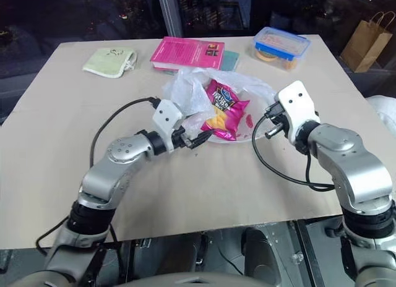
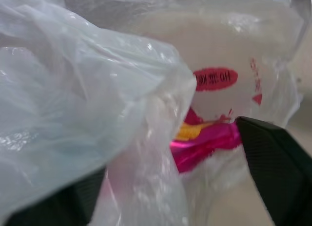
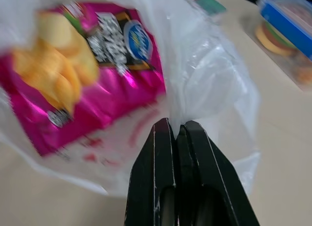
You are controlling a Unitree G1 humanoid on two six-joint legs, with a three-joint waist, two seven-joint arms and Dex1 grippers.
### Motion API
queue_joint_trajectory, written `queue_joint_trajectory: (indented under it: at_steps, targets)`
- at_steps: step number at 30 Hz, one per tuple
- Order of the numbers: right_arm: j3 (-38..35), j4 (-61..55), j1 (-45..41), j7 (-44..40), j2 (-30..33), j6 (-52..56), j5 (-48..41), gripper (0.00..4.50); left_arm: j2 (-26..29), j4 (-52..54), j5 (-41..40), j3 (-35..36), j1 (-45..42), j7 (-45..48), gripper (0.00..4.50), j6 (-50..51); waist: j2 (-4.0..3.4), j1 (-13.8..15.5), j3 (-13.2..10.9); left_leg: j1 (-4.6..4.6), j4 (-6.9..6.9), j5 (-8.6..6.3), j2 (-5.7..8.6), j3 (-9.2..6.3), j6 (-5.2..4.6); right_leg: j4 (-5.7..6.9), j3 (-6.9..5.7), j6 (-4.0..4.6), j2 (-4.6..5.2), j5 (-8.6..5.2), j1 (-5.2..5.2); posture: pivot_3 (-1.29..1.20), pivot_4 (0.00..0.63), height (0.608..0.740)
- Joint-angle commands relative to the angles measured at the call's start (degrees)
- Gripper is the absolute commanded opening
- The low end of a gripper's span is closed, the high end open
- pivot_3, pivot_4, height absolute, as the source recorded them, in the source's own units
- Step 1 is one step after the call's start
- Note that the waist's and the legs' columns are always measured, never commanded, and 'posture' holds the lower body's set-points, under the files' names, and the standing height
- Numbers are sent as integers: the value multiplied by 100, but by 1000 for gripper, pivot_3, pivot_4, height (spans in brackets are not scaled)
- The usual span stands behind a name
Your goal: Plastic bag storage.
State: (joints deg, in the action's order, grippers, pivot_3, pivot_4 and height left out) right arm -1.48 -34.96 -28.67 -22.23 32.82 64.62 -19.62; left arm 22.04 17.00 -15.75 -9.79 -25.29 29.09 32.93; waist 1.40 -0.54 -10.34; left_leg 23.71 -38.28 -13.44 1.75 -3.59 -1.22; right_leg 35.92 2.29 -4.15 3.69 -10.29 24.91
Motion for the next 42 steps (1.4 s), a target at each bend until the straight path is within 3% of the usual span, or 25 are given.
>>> queue_joint_trajectory:
  at_steps: [1, 5, 9, 15, 23, 26, 30, 37, 42]
  targets:
    - [-47, -115, -82, -18, -42, -104, -75, 0, -616, 174, -895, 314, -217, 124, 2122, 284, 0, 2, 0, 1, -1, 0, -1, -2, 0, -1, 0, 0, 2, 0, -1, 0, 150, 740]
    - [-109, 31, -89, -13, -98, -181, -112, 0, -1078, 509, -2903, 1548, -402, -132, 246, 1392, -1, -49, 0, 1, -1, 0, -3, -3, 0, 0, -2, 0, 2, 0, 1, 0, 150, 740]
    - [-173, 173, -178, 20, -130, -239, -130, 0, -859, 631, -4713, 2426, -505, -653, 102, 2266, -7, -75, 3, -9, 1, 0, -8, -2, 0, 7, -3, 0, -13, 0, 0, 0, 150, 740]
    - [-356, 443, -419, 61, -210, -366, -170, 0, 154, -24, -7730, 3338, -815, -1642, 102, 2613, -6, -42, 3, -8, -4, 0, -6, -3, 0, 7, 1, -1, -8, 1, -1, 0, 150, 740]
    - [-1137, 1243, -1682, 72, -483, -847, -488, 0, 339, -1090, -8440, 3491, -1920, -2739, 102, 1626, -6, 2, 3, -7, -5, 1, 7, -8, 1, 3, -2, 7, -4, 5, -6, 0, 150, 740]
    - [-1168, 1485, -2020, -51, -330, -835, -578, 0, 974, -567, -7706, 2930, -1469, -2148, 102, 2245, -9, -41, 5, -9, 4, 1, 7, -5, 2, -1, -1, 9, -5, 6, -6, 0, 150, 740]
    - [-1065, 1594, -2017, -113, -237, -940, -606, 0, 1729, 263, -7233, 2709, -453, -982, 1323, 2606, -12, -73, 6, -14, 45, 2, 6, 12, 4, -6, 14, 12, -5, 3, 11, 0, 150, 740]
    - [-934, 1498, -1809, -55, -306, -947, -652, 0, 2617, 1162, -6493, 2845, 511, -154, 4471, 2490, -12, -84, 5, 8, 65, 1, 0, 24, 3, -2, 25, 14, -5, 2, 48, 0, 150, 740]
    - [-927, 1468, -1689, -46, -368, -936, -731, 0, 3109, 1712, -5928, 3212, 1092, 525, 4471, 2160, -12, -83, 5, 4, 65, 1, -2, 30, 2, -6, 27, 14, -4, 1, 46, 0, 150, 740]
